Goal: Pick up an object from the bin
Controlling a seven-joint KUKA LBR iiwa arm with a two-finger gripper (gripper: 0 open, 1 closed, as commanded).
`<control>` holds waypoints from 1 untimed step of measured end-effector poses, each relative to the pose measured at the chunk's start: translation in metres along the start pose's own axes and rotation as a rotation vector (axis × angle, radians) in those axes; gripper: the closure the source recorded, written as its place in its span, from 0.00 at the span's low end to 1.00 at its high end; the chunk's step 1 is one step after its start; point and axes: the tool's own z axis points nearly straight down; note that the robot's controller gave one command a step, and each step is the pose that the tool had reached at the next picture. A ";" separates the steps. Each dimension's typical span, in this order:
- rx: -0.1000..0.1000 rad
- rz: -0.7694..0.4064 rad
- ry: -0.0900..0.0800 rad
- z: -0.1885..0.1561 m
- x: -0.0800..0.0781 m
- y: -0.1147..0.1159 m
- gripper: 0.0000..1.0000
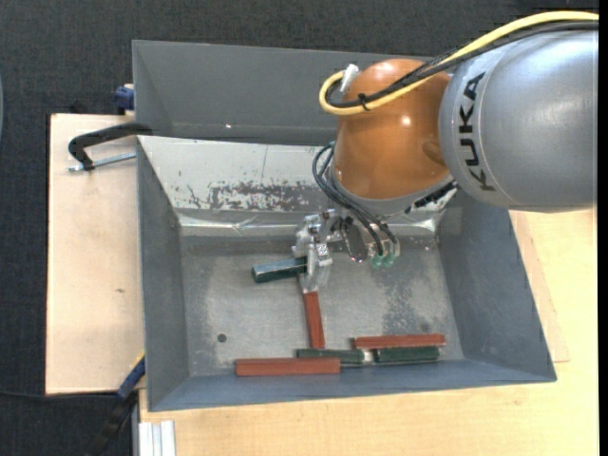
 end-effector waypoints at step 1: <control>0.000 0.000 0.000 0.000 0.000 0.000 1.00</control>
Offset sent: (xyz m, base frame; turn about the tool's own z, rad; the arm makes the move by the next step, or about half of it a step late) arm 0.0237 -0.0230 0.1081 -0.2708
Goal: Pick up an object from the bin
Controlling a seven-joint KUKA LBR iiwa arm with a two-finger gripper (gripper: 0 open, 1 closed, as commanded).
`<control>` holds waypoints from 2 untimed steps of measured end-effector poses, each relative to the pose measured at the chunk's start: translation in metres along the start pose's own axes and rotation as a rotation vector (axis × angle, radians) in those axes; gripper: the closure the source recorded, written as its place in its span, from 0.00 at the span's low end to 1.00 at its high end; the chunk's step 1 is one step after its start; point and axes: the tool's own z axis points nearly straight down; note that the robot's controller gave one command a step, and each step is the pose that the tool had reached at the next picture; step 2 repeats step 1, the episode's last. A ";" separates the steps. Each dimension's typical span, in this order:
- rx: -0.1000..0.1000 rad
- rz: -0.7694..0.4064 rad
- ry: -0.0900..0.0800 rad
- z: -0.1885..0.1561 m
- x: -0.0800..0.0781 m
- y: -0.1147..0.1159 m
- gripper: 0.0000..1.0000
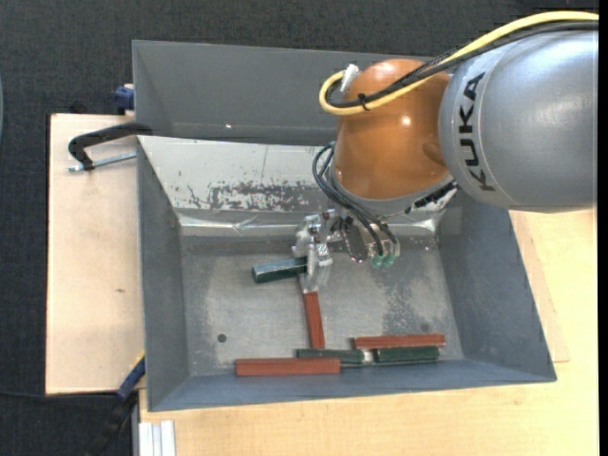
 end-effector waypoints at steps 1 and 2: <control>-0.001 -0.087 0.004 -0.032 -0.005 -0.007 1.00; -0.001 -0.087 0.004 -0.032 -0.005 -0.007 1.00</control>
Offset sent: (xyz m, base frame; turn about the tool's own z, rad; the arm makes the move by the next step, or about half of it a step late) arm -0.0217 -0.0253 0.1873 -0.0719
